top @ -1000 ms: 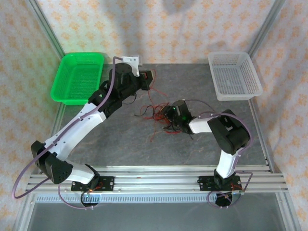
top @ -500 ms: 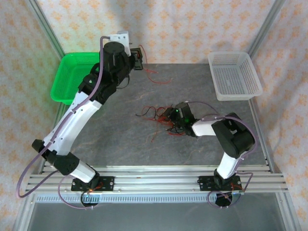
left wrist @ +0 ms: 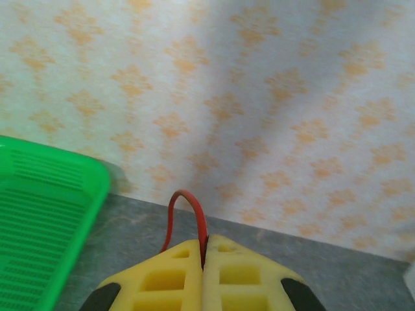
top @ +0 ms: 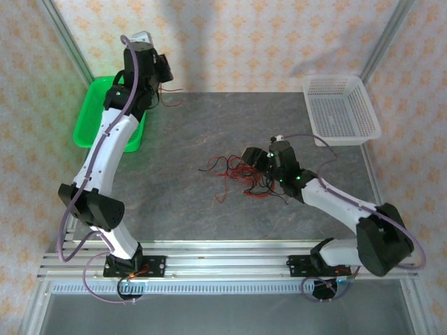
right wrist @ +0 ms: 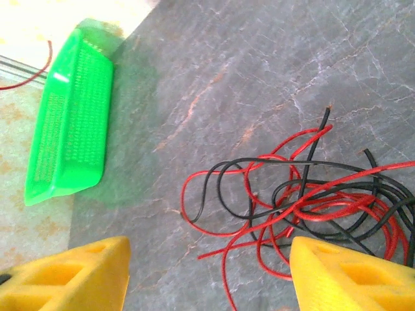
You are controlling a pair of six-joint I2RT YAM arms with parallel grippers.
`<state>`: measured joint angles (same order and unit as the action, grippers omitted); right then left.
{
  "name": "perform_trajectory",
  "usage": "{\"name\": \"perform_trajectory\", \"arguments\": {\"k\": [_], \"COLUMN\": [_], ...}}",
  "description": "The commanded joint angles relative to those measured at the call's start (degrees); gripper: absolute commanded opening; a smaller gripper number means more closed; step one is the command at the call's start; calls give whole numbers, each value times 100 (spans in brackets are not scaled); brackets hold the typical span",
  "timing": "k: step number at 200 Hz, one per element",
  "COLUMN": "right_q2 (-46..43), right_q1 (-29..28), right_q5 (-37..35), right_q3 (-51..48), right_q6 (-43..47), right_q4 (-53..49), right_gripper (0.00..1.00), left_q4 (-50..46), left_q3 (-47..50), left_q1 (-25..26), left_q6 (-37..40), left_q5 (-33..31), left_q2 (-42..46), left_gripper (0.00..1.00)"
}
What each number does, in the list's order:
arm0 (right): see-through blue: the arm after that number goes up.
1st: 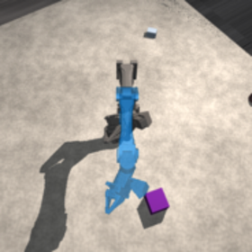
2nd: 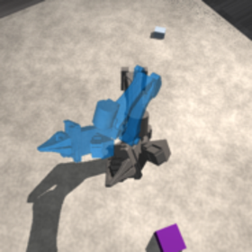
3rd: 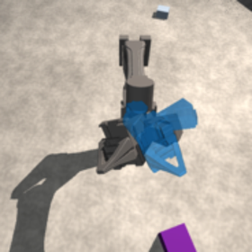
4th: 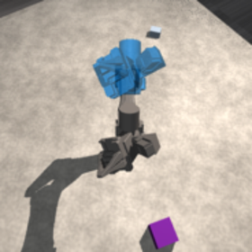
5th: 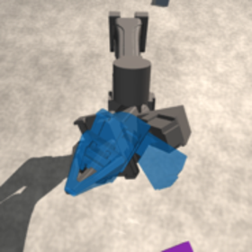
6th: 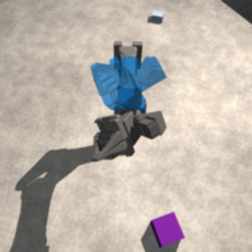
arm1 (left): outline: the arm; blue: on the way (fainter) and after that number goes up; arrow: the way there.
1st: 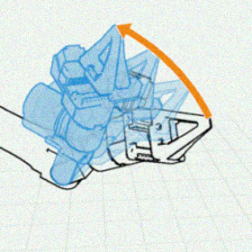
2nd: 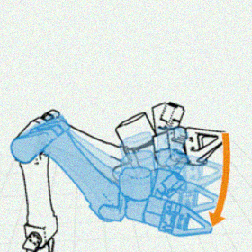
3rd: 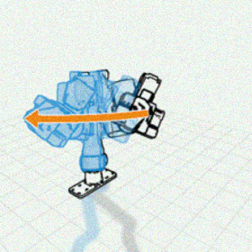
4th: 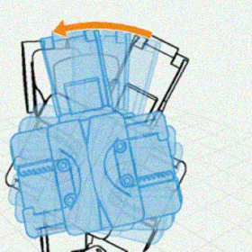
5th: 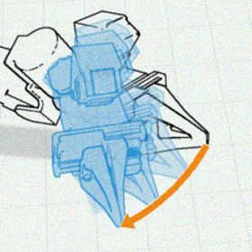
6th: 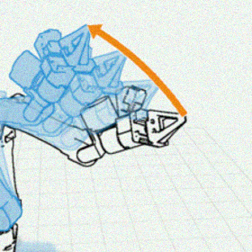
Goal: Untangle the cables
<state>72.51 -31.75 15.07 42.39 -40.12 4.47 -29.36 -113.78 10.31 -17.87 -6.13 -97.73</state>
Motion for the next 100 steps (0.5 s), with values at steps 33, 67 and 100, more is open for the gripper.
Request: {"name": "perform_trajectory", "arguments": {"k": [33, 67, 100], "right_q2": [-982, -1239, -1158], "right_q1": [-68, -68, -68], "right_q5": [-19, -134, 15], "right_q3": [-71, -190, -297], "right_q6": [338, 304, 202], "right_q4": [-986, -1168, -987], "right_gripper": [66, 67, 67], "left_q4": [18, 112, 386], "left_q3": [-626, -624, -342], "left_q1": [-1042, -1513, -1889], "left_q6": [109, 34, -15], "left_q5": [-288, -227, -289], "left_q2": [-458, -695, -970], "left_gripper": [0, 0, 0]}}
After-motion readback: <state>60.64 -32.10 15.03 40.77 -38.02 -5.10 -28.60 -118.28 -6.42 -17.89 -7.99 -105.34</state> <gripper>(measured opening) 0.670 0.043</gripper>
